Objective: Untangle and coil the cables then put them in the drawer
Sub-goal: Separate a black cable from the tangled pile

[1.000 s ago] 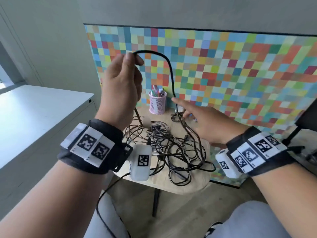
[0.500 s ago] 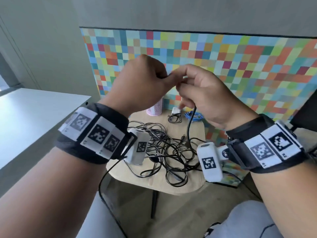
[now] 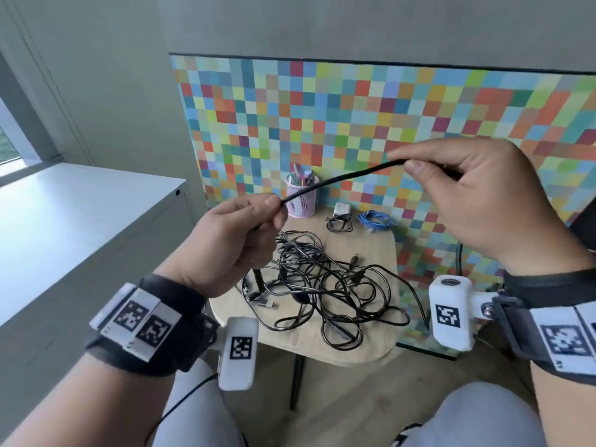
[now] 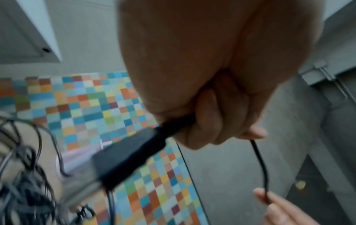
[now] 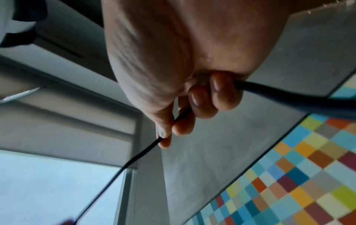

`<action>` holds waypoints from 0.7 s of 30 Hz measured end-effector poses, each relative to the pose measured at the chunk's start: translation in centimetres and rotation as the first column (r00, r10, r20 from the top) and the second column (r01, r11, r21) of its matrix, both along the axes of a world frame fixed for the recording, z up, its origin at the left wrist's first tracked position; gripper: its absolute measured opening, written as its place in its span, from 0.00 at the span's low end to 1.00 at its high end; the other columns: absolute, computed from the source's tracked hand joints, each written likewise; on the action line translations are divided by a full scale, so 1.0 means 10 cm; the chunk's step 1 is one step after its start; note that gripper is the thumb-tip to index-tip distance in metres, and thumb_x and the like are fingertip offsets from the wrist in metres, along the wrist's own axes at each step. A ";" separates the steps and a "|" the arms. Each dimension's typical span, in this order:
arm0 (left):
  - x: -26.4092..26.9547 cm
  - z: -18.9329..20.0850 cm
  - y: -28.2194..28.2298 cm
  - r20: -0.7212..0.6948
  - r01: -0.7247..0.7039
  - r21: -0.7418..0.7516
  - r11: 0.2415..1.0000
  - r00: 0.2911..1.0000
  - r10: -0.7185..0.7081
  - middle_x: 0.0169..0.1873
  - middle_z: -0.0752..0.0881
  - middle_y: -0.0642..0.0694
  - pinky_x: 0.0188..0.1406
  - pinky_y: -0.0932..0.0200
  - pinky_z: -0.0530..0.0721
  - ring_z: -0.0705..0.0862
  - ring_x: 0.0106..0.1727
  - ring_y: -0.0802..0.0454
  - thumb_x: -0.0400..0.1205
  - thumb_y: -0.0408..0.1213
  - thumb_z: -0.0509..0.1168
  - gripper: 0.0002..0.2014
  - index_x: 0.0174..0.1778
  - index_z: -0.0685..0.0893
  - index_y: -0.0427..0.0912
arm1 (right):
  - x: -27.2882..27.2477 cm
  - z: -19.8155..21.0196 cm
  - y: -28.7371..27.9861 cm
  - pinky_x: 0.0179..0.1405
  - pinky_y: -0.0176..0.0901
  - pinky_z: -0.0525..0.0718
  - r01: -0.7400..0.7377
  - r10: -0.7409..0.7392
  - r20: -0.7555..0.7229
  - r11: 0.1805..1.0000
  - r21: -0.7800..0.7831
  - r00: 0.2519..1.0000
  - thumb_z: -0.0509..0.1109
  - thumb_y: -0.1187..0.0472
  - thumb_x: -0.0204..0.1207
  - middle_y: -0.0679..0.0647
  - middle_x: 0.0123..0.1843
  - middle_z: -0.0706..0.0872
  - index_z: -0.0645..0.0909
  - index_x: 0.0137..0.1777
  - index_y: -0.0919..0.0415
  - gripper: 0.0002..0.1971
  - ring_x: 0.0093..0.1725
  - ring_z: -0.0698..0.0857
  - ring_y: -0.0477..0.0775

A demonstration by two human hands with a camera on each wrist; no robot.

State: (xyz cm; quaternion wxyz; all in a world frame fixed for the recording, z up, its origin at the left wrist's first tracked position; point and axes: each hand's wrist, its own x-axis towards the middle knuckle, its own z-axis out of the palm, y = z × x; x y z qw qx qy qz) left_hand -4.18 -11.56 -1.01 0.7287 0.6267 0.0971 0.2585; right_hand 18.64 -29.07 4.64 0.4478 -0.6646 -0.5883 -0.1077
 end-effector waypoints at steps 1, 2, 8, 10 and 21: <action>0.01 0.00 -0.03 0.056 0.006 -0.058 0.998 0.998 -0.002 0.24 0.59 0.54 0.22 0.60 0.49 0.52 0.21 0.58 0.88 0.43 0.57 0.15 0.39 0.82 0.44 | -0.01 -0.01 -0.03 0.36 0.16 0.72 0.013 -0.012 0.022 0.999 -0.039 1.000 0.71 0.63 0.86 0.21 0.30 0.81 0.91 0.60 0.46 0.12 0.35 0.81 0.22; 0.02 0.03 -0.07 0.118 0.017 -0.114 0.993 0.993 -0.003 0.24 0.58 0.54 0.21 0.60 0.49 0.51 0.22 0.57 0.89 0.43 0.54 0.16 0.42 0.83 0.44 | -0.02 -0.04 -0.04 0.38 0.16 0.72 0.025 -0.022 0.030 0.995 -0.098 0.999 0.72 0.61 0.85 0.22 0.33 0.81 0.91 0.60 0.42 0.12 0.37 0.81 0.21; 0.26 0.20 -0.39 0.310 0.018 -0.242 0.970 0.949 0.060 0.24 0.72 0.53 0.19 0.65 0.52 0.52 0.21 0.56 0.90 0.42 0.51 0.19 0.65 0.84 0.40 | -0.34 -0.50 0.03 0.45 0.38 0.86 0.009 -0.023 -0.036 0.944 -0.330 0.999 0.69 0.52 0.85 0.33 0.39 0.89 0.85 0.67 0.33 0.15 0.38 0.87 0.39; 0.36 0.17 -0.43 0.306 -0.053 -0.220 0.974 0.944 0.121 0.29 0.81 0.52 0.18 0.65 0.53 0.54 0.19 0.56 0.92 0.41 0.50 0.19 0.70 0.82 0.38 | -0.44 -0.69 0.08 0.40 0.27 0.81 -0.011 -0.013 -0.062 0.926 -0.377 0.998 0.66 0.51 0.87 0.34 0.33 0.82 0.82 0.74 0.34 0.18 0.34 0.83 0.36; 0.46 -0.11 -0.62 -0.037 -0.179 0.456 0.872 0.975 0.220 0.57 0.92 0.52 0.59 0.59 0.88 0.91 0.58 0.56 0.94 0.35 0.51 0.16 0.75 0.78 0.40 | -0.66 -0.95 0.08 0.37 0.55 0.82 -0.075 0.076 -0.013 0.894 -0.442 0.997 0.67 0.49 0.87 0.48 0.38 0.87 0.88 0.50 0.47 0.09 0.39 0.84 0.52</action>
